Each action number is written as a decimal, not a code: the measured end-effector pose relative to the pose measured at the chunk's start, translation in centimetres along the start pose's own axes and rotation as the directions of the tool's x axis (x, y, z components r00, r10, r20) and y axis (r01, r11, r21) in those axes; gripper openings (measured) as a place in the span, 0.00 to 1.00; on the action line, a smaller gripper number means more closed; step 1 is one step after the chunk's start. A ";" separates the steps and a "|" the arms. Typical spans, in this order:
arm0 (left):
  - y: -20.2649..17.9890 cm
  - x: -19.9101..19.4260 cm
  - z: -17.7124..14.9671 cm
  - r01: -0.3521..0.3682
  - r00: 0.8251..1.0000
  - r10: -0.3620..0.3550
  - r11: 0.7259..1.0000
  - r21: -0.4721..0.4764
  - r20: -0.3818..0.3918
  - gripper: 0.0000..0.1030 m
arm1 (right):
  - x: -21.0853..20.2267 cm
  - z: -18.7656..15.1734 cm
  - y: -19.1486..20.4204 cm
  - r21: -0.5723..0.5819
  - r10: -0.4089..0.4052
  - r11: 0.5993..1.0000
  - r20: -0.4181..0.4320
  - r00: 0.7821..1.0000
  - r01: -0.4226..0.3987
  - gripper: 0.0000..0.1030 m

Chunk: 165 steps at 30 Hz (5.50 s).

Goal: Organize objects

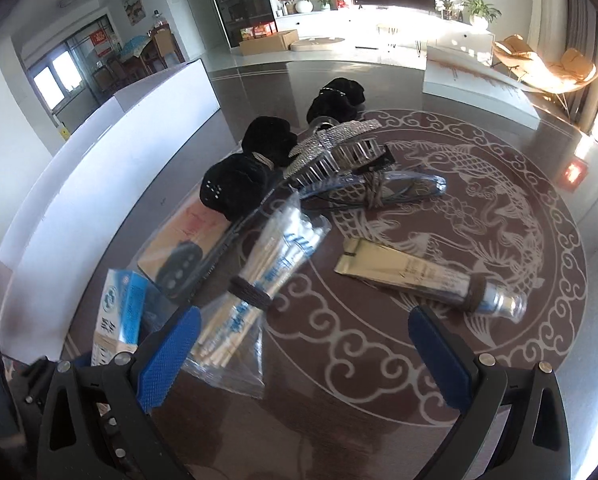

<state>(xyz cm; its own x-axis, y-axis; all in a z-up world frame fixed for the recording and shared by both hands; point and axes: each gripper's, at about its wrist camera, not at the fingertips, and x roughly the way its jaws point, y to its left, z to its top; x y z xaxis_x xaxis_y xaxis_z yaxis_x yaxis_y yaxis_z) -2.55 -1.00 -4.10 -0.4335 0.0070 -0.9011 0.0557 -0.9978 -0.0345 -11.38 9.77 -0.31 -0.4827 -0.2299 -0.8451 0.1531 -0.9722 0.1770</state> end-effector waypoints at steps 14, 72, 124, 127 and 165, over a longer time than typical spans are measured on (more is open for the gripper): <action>3.4 -4.0 -0.7 0.259 0.954 -0.236 0.960 -0.111 0.185 0.39 | -0.3 0.1 1.1 -0.091 0.028 0.995 -0.105 0.994 -0.037 0.29; -6.0 0.1 0.2 0.222 0.974 -0.227 0.955 0.195 0.006 0.90 | -2.7 -10.4 -6.2 -0.151 -0.213 0.961 0.135 0.968 0.232 0.96; -7.8 0.4 -1.0 0.113 0.994 -0.110 0.955 0.276 -0.027 1.00 | -1.6 -10.1 -6.7 -0.042 -0.196 0.979 0.090 0.976 0.200 1.00; -7.5 -0.4 -0.9 0.190 0.981 -0.194 0.951 0.245 -0.011 1.00 | -1.7 -10.1 -6.7 -0.042 -0.196 0.979 0.090 0.976 0.200 1.00; -5.2 -4.1 -1.1 0.246 0.935 -0.275 0.957 0.151 0.224 1.00 | -1.7 -10.1 -6.7 -0.041 -0.196 0.979 0.090 0.976 0.200 1.00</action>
<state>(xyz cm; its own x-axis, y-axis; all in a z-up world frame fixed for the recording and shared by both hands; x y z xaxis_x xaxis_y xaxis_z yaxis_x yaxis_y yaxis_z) -0.07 4.23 -0.70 -0.6222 0.2667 -0.7360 -0.1887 -0.9635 -0.1896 -2.93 17.11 -5.14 -0.5786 -0.0378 -0.8147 0.0887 -0.9959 -0.0167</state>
